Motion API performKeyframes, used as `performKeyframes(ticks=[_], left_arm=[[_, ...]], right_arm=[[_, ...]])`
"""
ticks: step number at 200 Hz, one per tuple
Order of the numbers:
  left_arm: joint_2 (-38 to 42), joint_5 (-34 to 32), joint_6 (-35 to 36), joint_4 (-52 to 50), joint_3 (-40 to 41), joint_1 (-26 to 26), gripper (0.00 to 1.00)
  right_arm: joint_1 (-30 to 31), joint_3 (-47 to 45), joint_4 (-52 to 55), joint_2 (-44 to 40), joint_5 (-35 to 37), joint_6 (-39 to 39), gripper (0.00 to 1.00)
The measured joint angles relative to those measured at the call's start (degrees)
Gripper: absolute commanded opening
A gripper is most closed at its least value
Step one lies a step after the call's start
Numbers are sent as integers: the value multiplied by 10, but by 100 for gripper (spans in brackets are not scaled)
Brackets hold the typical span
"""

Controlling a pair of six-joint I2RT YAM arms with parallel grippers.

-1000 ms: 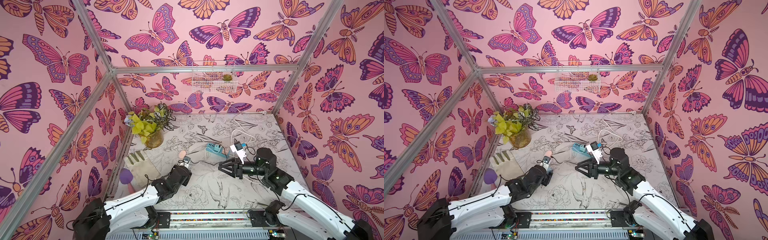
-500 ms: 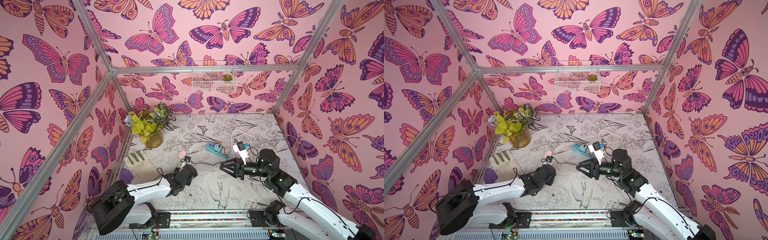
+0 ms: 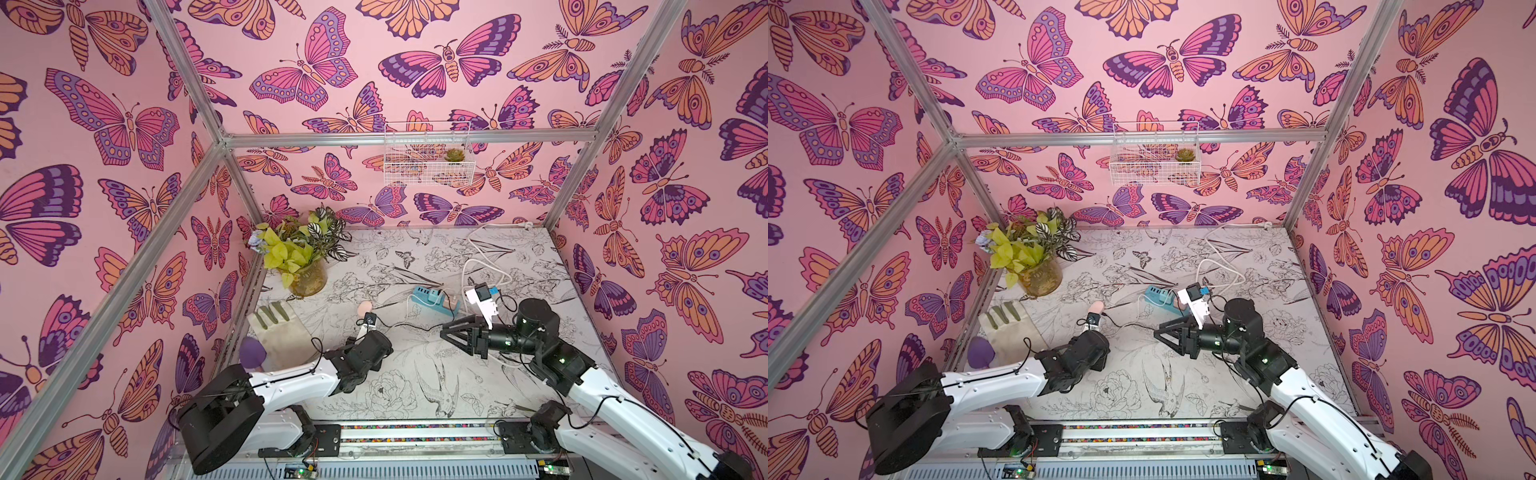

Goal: Charge the bluetooth headset
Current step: Place the bluetooth headset at the center of the board, then reset both arms

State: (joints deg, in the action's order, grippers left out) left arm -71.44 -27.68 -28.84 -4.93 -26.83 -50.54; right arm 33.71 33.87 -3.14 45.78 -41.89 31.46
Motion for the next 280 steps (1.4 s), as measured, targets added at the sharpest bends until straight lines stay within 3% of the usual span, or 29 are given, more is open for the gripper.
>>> performKeyframes(ticks=[96,110,114,116,146,148,152,155,185,239,280], left_arm=[[28,13,-4,-23,-2,0,78],[48,12,-11,-49,-14,1,81],[56,11,-13,-59,-21,2,97],[58,11,-14,-62,-23,3,99],[115,9,-26,-129,-89,21,100],[119,10,-25,-133,-93,24,100],[128,11,-26,-141,-100,30,100],[136,13,-26,-148,-106,37,100],[191,33,-26,-218,-142,115,100],[235,86,14,-301,-180,265,100],[184,105,74,-279,-196,358,100]], right_arm=[[0,0,30,-3,22,-3,44],[-1,2,52,-5,43,-7,48],[-2,3,60,-5,51,-8,50],[-2,4,64,-5,54,-9,51],[-21,12,117,-17,118,-19,70],[-23,12,120,-20,123,-19,74],[-26,12,126,-23,134,-21,95],[-30,12,131,-26,141,-19,100],[-80,14,165,-42,201,-21,99],[-235,24,238,-5,284,-19,99],[-256,43,263,26,454,-36,99]])
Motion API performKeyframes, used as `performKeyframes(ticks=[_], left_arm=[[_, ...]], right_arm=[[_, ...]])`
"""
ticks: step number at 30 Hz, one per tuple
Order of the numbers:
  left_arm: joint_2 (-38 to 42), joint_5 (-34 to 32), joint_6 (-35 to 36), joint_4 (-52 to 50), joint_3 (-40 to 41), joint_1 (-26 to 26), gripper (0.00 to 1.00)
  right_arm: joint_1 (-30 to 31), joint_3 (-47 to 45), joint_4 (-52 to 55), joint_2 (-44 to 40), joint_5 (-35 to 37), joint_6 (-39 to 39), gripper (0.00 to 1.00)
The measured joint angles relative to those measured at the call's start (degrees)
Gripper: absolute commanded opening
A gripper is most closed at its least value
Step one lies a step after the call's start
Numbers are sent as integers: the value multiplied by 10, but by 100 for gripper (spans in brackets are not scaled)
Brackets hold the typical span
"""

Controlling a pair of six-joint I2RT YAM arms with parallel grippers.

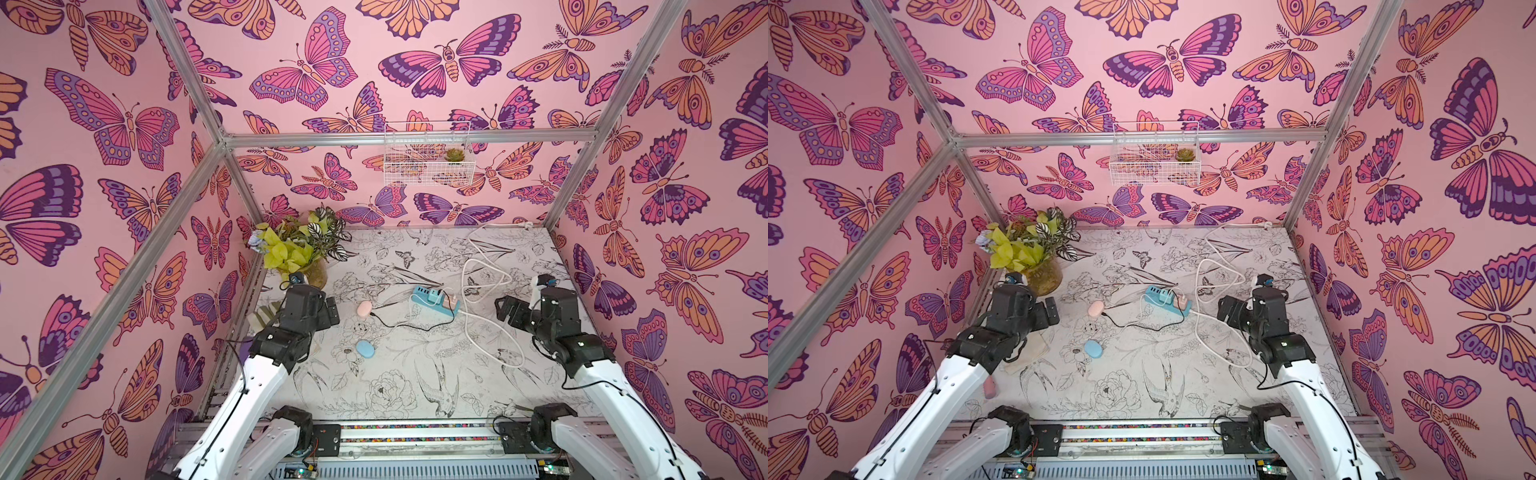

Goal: Charge the bluetooth headset
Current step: Reset both arms

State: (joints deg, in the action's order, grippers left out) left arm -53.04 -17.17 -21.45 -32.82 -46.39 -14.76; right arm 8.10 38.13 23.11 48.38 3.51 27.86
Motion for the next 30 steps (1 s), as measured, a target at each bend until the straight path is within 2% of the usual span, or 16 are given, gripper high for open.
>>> performKeyframes(ticks=[4,7,13,21,23,27,30], left_arm=[[-8,-10,50,84,50,20,100],[-24,-17,75,146,92,57,100],[-85,-10,87,295,161,126,100],[-205,3,113,560,225,130,100],[-234,5,116,589,233,130,100],[-259,21,153,728,278,130,100],[-322,37,177,849,317,131,100]], right_arm=[[-3,-12,-32,8,140,-20,99],[-5,-53,-97,10,221,-45,99],[-5,-197,-271,19,297,-111,99],[-5,-235,-513,158,304,-189,99],[-6,-244,-578,189,295,-203,99],[-17,-246,-717,291,253,-219,99],[-24,-242,-795,386,209,-233,99]])
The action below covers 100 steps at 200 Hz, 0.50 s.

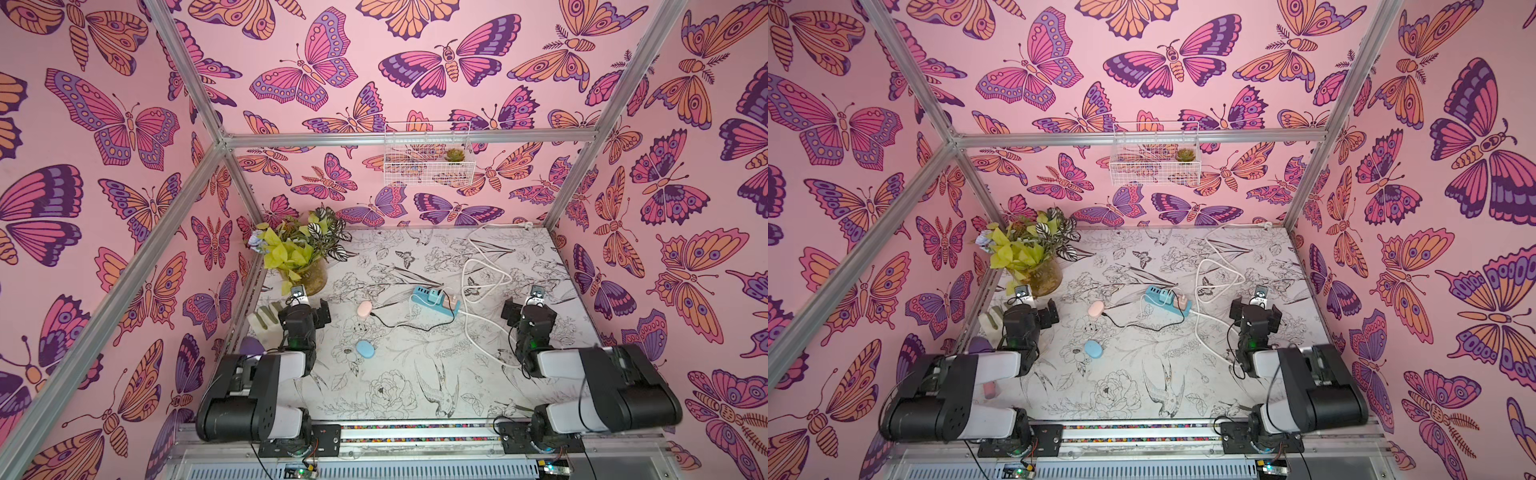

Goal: Charge the bluetooth headset
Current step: Reset both arms

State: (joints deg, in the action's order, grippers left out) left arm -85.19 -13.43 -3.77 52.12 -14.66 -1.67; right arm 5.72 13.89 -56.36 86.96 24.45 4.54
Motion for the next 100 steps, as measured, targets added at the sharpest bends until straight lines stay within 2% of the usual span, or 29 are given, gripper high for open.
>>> performKeyframes(ticks=[13,51,100], left_arm=[[-36,7,14,10,0,0,100],[-34,18,23,-2,-63,0,100],[-35,19,29,4,-64,0,100]], right_arm=[[-2,7,6,16,-22,-3,99],[-12,60,22,5,-43,-3,99],[-12,71,56,1,-51,-3,99]])
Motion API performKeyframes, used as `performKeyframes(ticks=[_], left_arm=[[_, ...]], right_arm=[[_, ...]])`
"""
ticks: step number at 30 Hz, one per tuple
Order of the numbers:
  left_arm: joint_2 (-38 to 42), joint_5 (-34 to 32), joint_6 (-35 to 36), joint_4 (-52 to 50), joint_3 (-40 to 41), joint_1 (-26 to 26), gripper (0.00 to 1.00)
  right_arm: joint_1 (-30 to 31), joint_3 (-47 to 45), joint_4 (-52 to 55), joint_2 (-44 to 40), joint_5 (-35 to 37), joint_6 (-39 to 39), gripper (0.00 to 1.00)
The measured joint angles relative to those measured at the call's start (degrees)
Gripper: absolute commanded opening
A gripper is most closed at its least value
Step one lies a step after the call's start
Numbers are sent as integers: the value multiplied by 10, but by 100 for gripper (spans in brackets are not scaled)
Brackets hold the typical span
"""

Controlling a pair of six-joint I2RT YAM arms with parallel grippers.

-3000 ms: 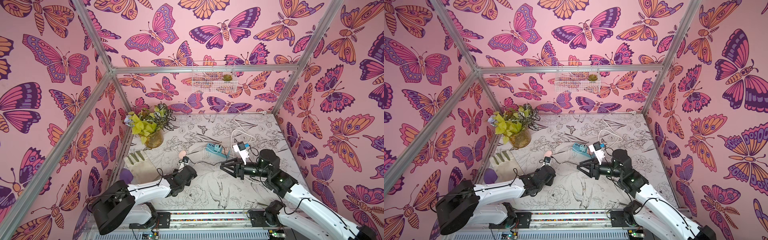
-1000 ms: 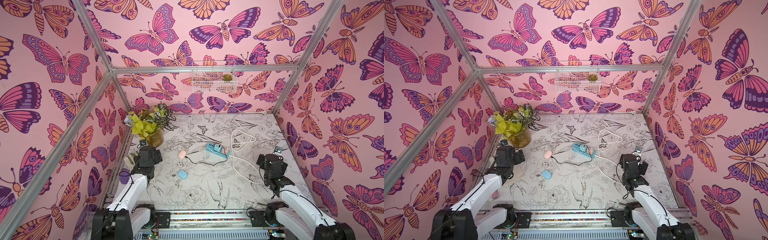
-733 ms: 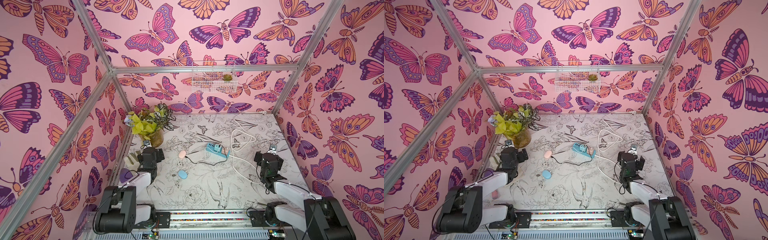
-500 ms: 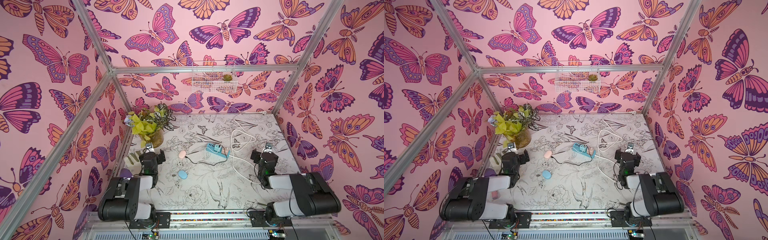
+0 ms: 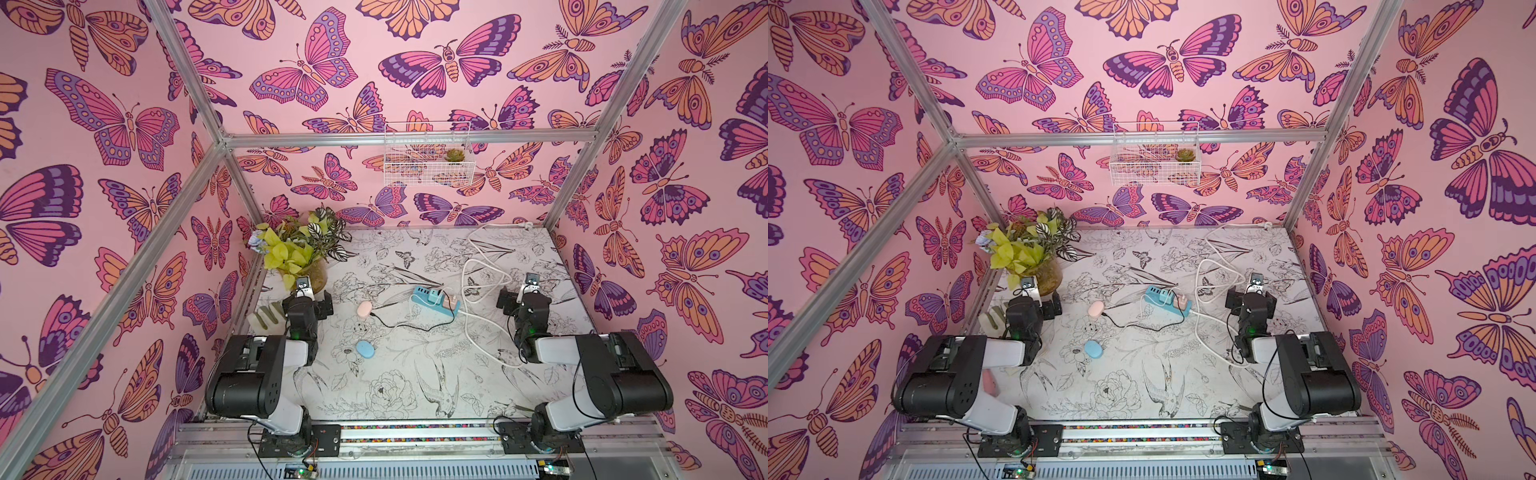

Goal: Charge the bluetooth headset
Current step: Reset both arms

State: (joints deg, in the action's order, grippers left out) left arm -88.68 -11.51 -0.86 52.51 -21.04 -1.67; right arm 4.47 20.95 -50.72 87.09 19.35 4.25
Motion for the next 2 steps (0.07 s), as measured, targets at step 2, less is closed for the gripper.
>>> performKeyframes(ticks=[2], left_arm=[[0,0,0,-4,0,0,100]], right_arm=[[0,0,6,0,-1,0,99]])
